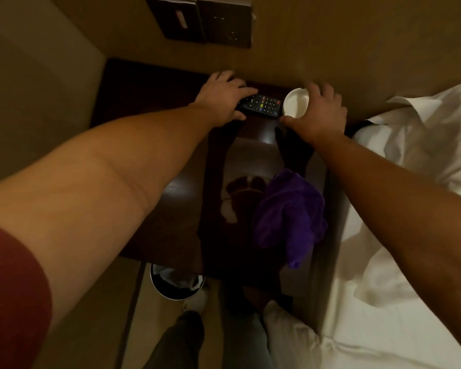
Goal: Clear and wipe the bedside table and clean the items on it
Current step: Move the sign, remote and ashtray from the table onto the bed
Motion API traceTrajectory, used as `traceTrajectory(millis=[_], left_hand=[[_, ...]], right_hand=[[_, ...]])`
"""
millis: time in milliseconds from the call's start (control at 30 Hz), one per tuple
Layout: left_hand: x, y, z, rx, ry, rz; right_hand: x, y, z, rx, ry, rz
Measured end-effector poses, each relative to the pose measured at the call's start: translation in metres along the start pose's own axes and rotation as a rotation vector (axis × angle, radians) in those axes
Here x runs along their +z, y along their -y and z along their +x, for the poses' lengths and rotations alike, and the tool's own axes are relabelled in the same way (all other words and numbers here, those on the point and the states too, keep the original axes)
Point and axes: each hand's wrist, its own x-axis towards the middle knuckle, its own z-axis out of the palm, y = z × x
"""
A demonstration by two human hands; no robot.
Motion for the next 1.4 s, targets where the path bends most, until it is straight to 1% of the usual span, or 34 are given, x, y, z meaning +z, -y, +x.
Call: traceTrajectory(millis=[267,433,500,700,867,900,1000,1233,1400], left_hand=[[0.007,0.002,0.012,-0.012,-0.051,0.018],[0.007,-0.002,0.008,0.026,-0.09,0.052],[0.006,-0.004,0.003,0.017,-0.125,0.035],[-0.008,-0.011,-0.028,-0.019,-0.187,-0.09],[-0.021,-0.026,-0.067,0.03,-0.256,-0.173],[-0.022,-0.026,-0.072,0.017,-0.27,-0.197],[-0.022,-0.04,-0.099,0.065,-0.309,-0.26],[-0.013,-0.074,-0.172,0.193,-0.33,-0.305],[0.015,-0.082,-0.233,0.239,-0.273,-0.305]], right_hand=[[0.01,0.003,0.011,-0.002,0.028,-0.04],[0.01,-0.001,0.006,-0.052,0.025,-0.064],[0.006,-0.002,0.003,-0.049,0.004,-0.043],[-0.018,0.0,-0.027,0.004,-0.11,0.143],[-0.046,0.0,-0.08,0.08,-0.199,0.211],[-0.047,0.003,-0.084,0.091,-0.207,0.233],[-0.05,0.006,-0.129,0.141,-0.243,0.296],[-0.032,0.018,-0.239,0.21,-0.334,0.4],[-0.008,0.032,-0.315,0.297,-0.345,0.437]])
